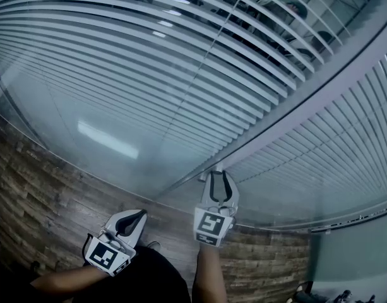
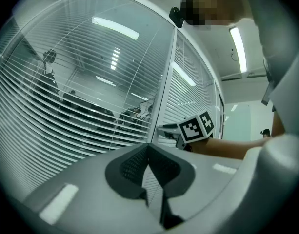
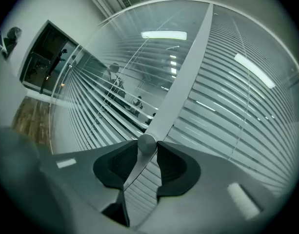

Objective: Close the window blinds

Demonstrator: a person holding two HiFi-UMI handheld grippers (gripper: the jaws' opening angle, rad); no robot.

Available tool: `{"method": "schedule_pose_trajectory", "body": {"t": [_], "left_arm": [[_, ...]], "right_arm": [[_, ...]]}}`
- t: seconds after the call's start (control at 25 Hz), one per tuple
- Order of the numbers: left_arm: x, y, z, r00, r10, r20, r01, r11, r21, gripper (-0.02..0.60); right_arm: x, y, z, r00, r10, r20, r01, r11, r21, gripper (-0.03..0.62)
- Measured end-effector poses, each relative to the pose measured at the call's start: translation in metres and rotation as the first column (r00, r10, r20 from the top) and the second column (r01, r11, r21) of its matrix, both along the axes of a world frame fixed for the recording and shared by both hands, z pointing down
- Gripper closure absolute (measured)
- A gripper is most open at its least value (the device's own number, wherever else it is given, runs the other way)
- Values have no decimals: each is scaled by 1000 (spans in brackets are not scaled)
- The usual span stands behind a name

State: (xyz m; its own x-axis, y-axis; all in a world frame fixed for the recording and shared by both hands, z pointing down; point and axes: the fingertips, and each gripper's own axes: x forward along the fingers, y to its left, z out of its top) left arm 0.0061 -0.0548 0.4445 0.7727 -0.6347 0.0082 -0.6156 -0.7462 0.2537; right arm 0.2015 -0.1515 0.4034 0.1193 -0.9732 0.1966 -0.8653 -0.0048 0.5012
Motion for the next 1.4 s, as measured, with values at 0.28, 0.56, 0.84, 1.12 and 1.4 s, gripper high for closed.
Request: {"method": "schedule_pose_trajectory", "body": {"t": [0.28, 0.56, 0.84, 1.12, 1.4], "left_arm": [[3, 2, 5, 1000, 12, -7, -12, 1000, -6, 583], [0, 4, 7, 1000, 3, -5, -3, 1000, -11, 583], [-2, 8, 11, 1000, -4, -15, 4, 1000, -18, 583], [-8, 3, 10, 1000, -12, -13, 11, 1000, -26, 583], [-10, -4, 11, 1000, -4, -17, 3, 1000, -21, 583]], "right_arm": [[1, -1, 5, 966, -31, -256, 12, 997, -76, 464], [-1, 5, 3, 995, -27, 99, 26, 1000, 11, 455], [11, 8, 8, 855, 40, 517, -89, 994, 70, 427], [12, 4, 4, 854, 42, 519, -98, 992, 82, 463], [6, 0, 5, 980, 47, 195, -49, 999, 9, 465]]}}
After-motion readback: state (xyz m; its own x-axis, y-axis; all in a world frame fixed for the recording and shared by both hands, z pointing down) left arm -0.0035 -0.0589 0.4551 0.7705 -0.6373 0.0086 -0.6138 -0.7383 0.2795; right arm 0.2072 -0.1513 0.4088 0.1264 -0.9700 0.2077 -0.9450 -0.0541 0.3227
